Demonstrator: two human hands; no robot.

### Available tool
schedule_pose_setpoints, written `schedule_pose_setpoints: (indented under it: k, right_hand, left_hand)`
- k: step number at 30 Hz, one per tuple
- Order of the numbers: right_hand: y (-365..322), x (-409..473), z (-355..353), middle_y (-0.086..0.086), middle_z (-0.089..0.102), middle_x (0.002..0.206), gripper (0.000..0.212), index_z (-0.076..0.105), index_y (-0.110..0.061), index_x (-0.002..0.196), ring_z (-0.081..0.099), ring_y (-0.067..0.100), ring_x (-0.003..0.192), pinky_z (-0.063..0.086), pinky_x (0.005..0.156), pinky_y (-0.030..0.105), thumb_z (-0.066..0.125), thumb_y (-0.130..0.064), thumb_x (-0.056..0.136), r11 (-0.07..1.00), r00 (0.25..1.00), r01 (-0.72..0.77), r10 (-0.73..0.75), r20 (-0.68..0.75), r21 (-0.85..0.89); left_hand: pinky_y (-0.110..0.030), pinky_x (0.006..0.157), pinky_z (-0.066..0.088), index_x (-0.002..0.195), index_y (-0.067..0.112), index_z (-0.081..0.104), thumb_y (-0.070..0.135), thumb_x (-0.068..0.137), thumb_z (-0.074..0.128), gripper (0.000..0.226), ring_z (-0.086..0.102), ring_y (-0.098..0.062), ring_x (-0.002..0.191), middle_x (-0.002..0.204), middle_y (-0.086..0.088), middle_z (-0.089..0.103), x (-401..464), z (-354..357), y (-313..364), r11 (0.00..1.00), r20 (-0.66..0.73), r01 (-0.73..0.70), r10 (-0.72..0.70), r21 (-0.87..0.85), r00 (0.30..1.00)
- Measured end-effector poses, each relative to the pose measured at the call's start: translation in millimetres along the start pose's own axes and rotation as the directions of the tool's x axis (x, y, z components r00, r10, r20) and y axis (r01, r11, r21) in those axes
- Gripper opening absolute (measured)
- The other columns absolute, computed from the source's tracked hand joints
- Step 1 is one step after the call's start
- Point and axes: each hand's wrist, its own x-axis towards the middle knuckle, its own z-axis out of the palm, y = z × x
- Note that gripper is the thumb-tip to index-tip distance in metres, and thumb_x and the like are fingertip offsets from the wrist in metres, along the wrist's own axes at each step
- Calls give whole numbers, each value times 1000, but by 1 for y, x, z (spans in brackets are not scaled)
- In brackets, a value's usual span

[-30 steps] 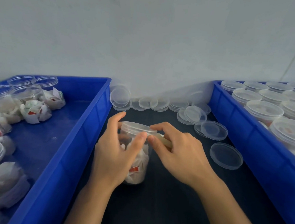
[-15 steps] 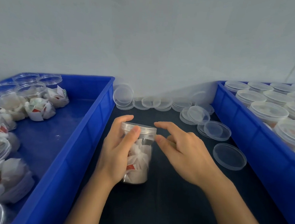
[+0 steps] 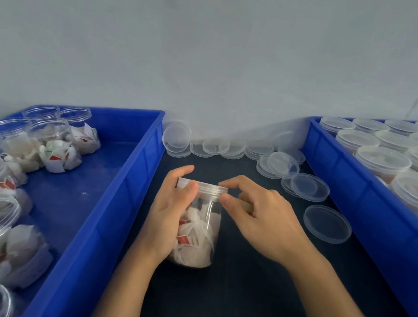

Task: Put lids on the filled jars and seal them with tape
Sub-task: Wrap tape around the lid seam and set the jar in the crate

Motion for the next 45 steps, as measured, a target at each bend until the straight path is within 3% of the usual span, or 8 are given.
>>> schedule_pose_setpoints:
  k: [5,10,16,20,26,33,41,45]
  right_hand:
    - [-4,-2,-3,-28,61,70,37,61,-47,125,61,6,69,44,63,29,44,-65,98,998,997,-14,10,-72,-54]
    - [-18,-5,2,-22,61,65,44,63,-44,126,63,10,65,44,59,29,36,-65,99,985,989,28,-52,-135,-171]
    - [-18,-6,-4,-18,53,63,40,54,-43,139,57,12,67,46,68,36,37,-47,104,995,999,29,-32,-37,-99]
    - [-13,-4,-8,-17,56,64,37,54,-40,141,57,11,69,43,67,33,47,-35,106,997,999,27,-29,-26,-70]
    - [-13,-3,-7,-17,59,69,35,59,-39,135,58,12,71,46,68,31,45,-43,103,998,999,40,-41,-22,-44]
    - [-9,-3,-1,-15,59,63,43,58,-41,135,60,13,71,50,72,35,36,-55,101,998,999,36,-36,-7,-55]
    - [-9,-2,0,-19,60,68,42,52,-42,140,60,8,72,50,73,35,39,-58,103,998,999,53,-52,16,-19]
    - [-13,-3,0,-13,61,67,47,49,-41,141,61,10,72,52,74,37,35,-61,101,998,999,51,-50,17,-28]
  left_hand:
    - [-30,76,59,145,50,48,79,82,56,70,73,0,94,113,30,68,-2,3,4,962,-129,-67,104,265,986]
    - [-19,74,52,148,52,41,88,75,59,83,67,7,98,104,22,70,-5,8,8,909,-119,-61,120,413,986]
    - [-22,84,50,144,53,44,86,75,60,78,67,7,103,112,22,71,0,2,9,962,-55,5,11,275,998]
    - [-23,82,49,135,55,47,83,75,59,66,64,10,102,113,37,62,1,4,10,968,-31,21,-14,252,999]
    - [-18,70,51,108,49,56,79,73,60,46,68,3,87,103,28,68,5,0,11,971,-44,15,-5,239,999]
    - [-43,86,65,112,46,59,67,71,81,51,77,-14,94,105,11,75,7,-3,4,991,22,19,-22,136,1000]
    - [-20,79,59,110,49,60,68,73,76,44,77,-11,95,108,14,75,4,-7,10,990,54,-12,5,139,999]
    - [-28,81,59,115,43,61,69,73,74,51,77,-15,97,108,9,75,4,-9,11,994,68,0,-8,112,998]
